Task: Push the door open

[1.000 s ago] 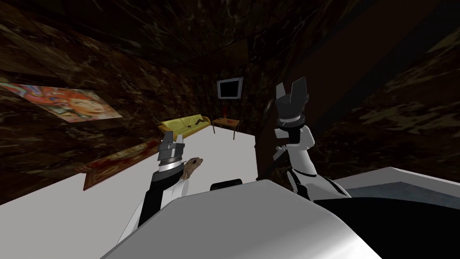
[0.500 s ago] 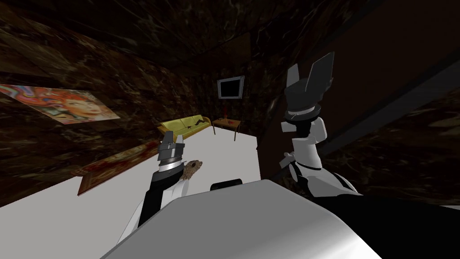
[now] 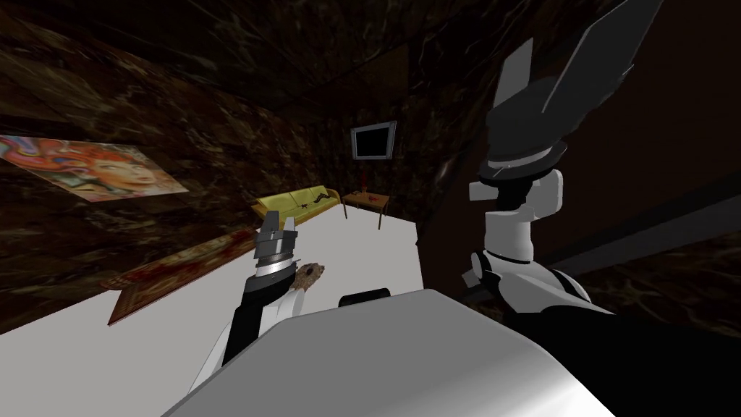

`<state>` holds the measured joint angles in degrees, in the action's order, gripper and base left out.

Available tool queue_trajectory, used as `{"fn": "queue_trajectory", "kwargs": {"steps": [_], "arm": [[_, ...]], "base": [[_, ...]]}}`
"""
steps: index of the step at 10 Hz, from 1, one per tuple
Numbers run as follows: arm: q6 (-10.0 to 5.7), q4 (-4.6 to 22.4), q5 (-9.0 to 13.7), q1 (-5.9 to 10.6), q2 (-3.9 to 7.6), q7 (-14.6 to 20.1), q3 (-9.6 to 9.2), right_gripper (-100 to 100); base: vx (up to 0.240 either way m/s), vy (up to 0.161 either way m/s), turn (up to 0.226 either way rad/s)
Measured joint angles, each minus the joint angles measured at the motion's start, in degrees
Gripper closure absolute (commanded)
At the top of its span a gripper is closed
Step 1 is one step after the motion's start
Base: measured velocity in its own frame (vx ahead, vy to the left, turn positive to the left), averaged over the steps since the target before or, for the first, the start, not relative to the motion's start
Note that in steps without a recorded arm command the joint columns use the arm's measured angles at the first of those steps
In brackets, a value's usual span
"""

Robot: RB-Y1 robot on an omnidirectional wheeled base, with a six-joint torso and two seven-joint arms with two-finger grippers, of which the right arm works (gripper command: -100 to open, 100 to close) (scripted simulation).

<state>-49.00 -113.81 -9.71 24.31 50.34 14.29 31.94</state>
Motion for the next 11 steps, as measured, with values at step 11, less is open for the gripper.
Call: {"fn": "queue_trajectory", "kwargs": {"steps": [11], "arm": [[-5.22, 6.22, -1.33, 12.10, 13.02, 5.54, 7.85, -100]], "base": [[0.148, -0.056, 0.005]]}}
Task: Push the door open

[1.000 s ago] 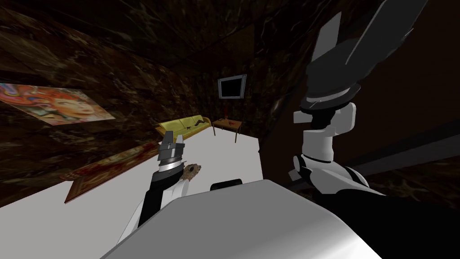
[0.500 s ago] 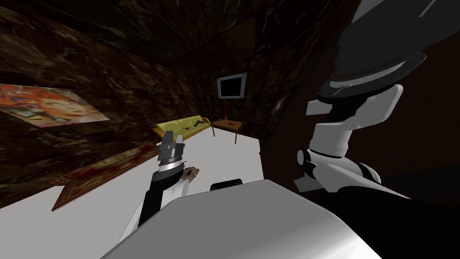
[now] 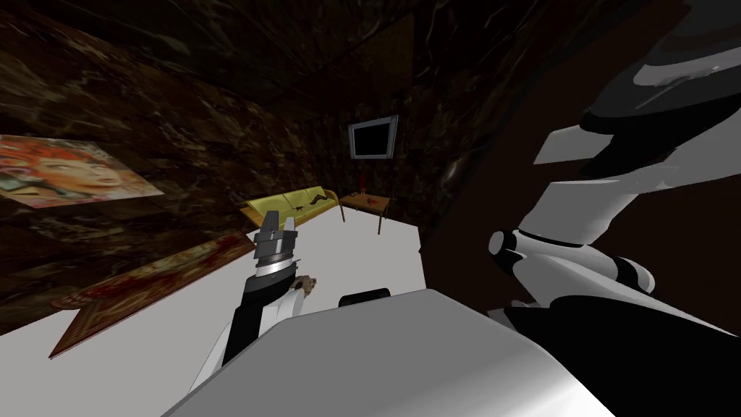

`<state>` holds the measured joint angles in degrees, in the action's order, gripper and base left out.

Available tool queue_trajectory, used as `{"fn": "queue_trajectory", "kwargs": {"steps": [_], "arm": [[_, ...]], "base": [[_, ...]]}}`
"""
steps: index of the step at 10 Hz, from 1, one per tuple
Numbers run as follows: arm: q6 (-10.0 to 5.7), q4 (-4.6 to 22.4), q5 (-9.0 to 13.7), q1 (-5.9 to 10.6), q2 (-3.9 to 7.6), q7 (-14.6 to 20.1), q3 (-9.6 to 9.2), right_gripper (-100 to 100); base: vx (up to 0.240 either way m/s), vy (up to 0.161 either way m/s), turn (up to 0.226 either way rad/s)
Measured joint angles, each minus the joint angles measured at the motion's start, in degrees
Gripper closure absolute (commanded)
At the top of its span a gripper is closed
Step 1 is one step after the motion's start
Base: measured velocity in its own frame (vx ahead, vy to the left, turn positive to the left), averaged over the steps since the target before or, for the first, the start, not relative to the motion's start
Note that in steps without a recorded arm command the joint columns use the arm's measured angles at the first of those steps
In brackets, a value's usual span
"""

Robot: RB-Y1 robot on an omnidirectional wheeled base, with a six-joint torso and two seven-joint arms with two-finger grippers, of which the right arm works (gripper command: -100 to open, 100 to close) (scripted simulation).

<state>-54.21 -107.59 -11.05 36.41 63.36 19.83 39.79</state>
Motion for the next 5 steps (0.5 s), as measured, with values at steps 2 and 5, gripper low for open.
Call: {"fn": "queue_trajectory", "kwargs": {"steps": [2, 5], "arm": [[-0.94, 0.91, -0.38, 2.38, 2.45, 0.97, 1.45, -100], [-2.04, 2.35, -0.69, 5.27, 5.81, 2.50, 3.66, -100]], "base": [[0.144, -0.055, -0.009], [0.102, -0.077, -0.007]]}}
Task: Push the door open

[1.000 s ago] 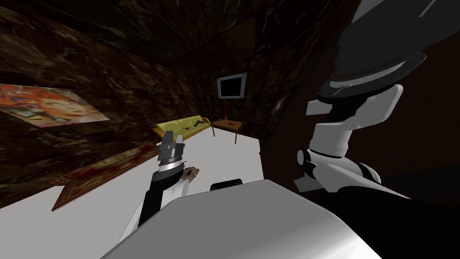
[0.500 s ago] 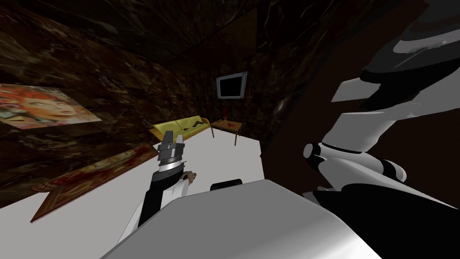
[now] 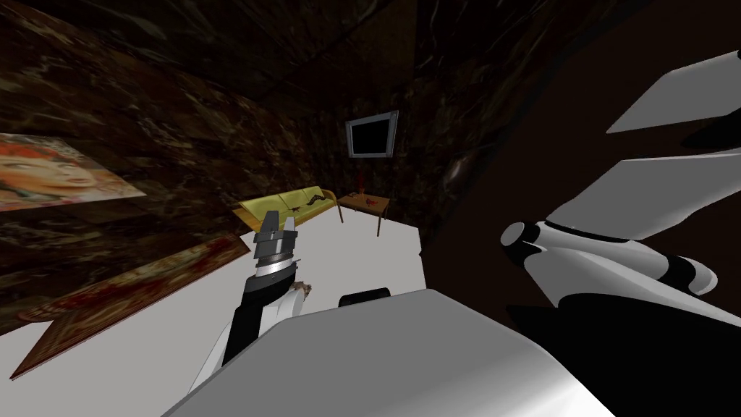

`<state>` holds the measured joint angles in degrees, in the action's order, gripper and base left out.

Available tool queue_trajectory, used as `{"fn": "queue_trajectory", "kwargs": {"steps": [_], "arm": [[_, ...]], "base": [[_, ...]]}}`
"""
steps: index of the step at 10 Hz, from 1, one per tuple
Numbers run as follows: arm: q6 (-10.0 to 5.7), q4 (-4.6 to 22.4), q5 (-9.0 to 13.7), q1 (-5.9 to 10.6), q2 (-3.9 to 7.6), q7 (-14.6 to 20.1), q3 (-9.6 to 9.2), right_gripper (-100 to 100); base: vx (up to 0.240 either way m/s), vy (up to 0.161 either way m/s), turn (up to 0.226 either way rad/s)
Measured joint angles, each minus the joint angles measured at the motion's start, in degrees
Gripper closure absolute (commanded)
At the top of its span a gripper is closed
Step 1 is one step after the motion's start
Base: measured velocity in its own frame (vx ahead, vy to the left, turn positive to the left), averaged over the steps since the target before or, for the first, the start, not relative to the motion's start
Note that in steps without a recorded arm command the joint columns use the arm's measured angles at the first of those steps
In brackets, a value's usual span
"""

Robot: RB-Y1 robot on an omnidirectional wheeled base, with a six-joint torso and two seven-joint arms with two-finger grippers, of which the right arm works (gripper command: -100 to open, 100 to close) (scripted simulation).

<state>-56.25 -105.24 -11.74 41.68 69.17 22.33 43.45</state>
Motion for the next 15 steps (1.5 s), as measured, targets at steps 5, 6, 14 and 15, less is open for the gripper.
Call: {"fn": "queue_trajectory", "kwargs": {"steps": [5, 6, 14, 15], "arm": [[-1.98, 3.10, -0.52, 5.72, 6.46, 2.53, 3.54, -100], [-2.69, 3.60, -0.75, 6.65, 7.78, 3.34, 5.10, -100], [-5.45, 7.11, -1.83, 14.16, 16.19, 6.98, 10.47, -100], [-5.66, 7.33, -2.11, 15.12, 17.34, 7.78, 11.65, -100]], "base": [[0.127, -0.089, -0.008], [0.140, -0.080, -0.009], [0.097, -0.090, -0.016], [0.101, -0.113, -0.018]]}}
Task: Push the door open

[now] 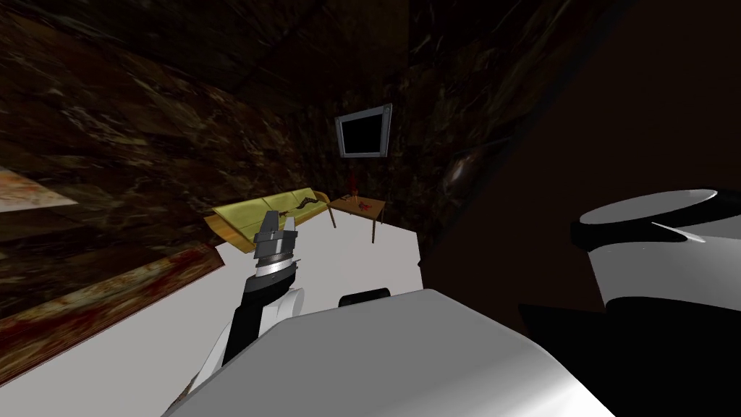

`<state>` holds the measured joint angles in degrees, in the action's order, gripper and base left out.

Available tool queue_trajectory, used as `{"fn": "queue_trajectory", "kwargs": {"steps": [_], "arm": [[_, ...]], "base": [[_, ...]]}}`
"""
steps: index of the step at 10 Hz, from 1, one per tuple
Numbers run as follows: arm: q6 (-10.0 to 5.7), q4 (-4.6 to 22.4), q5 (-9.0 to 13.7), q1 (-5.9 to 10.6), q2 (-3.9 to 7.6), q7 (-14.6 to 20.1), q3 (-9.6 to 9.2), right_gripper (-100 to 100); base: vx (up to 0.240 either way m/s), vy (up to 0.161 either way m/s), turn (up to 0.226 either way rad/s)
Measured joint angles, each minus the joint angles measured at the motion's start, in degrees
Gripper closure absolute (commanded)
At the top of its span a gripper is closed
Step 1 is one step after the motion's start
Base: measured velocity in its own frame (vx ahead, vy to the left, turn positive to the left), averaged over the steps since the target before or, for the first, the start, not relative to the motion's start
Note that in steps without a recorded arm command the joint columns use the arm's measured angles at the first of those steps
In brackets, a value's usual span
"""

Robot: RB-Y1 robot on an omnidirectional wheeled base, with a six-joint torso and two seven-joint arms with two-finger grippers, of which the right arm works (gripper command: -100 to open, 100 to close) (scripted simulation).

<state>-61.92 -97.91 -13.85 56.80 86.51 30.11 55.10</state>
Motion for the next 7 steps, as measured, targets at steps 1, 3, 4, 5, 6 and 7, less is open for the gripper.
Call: {"fn": "queue_trajectory", "kwargs": {"steps": [1, 3, 4, 5, 6, 7], "arm": [[-0.57, 0.99, 0.04, 1.13, 1.27, 0.29, 0.35, -100], [-1.29, 2.26, 0.10, 3.27, 3.48, 0.14, 0.60, -100], [-1.90, 3.11, 0.04, 4.23, 4.64, 0.48, 1.29, -100], [-2.21, 3.51, -0.13, 5.01, 5.72, 1.27, 2.28, -100], [-2.15, 3.72, -0.18, 6.14, 7.17, 1.84, 2.90, -100], [-2.59, 4.96, 0.00, 7.58, 9.15, 2.09, 3.44, -100]], "base": [[0.083, -0.081, -0.007], [0.104, -0.101, -0.023], [0.082, -0.086, -0.009], [0.103, -0.114, -0.025], [0.112, -0.125, -0.029], [0.107, -0.106, -0.019]]}}
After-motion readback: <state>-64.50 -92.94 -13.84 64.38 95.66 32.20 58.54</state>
